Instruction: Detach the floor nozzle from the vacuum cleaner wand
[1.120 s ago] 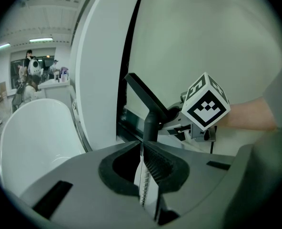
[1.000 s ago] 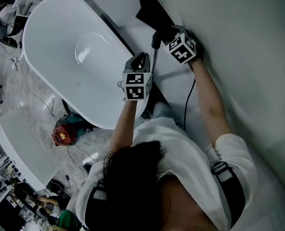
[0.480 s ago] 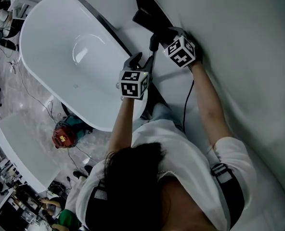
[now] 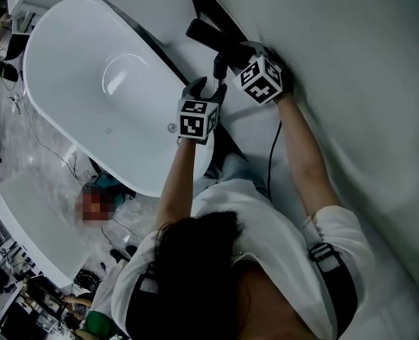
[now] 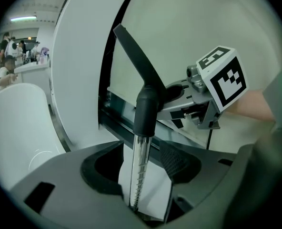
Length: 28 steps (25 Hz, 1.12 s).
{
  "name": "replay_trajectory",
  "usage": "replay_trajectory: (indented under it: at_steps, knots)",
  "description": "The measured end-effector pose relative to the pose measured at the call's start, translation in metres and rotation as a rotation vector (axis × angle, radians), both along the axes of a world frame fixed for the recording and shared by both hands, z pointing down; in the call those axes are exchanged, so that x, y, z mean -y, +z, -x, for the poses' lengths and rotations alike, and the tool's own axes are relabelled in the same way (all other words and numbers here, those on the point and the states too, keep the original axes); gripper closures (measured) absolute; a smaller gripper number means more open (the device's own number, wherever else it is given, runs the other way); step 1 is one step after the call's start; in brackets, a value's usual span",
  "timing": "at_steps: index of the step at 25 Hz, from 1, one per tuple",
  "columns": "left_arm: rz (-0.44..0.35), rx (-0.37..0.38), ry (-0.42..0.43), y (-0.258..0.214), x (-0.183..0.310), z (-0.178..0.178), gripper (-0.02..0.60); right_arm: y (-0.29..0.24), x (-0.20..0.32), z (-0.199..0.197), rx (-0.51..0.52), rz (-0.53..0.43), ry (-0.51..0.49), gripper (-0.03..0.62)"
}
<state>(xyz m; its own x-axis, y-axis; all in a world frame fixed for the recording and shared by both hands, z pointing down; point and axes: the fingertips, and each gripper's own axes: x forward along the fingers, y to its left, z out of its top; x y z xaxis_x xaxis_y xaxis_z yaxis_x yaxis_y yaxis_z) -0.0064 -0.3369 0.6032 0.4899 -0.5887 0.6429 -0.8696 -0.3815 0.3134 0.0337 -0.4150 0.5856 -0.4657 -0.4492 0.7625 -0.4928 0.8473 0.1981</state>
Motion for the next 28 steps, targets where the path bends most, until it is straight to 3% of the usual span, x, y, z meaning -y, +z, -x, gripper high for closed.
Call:
replay_trajectory:
  at_steps: [28]
  knots:
    - [0.09,-0.007,0.049,0.053,0.024,-0.023,0.353,0.0,0.001,0.0,0.013,0.025,-0.024,0.381]
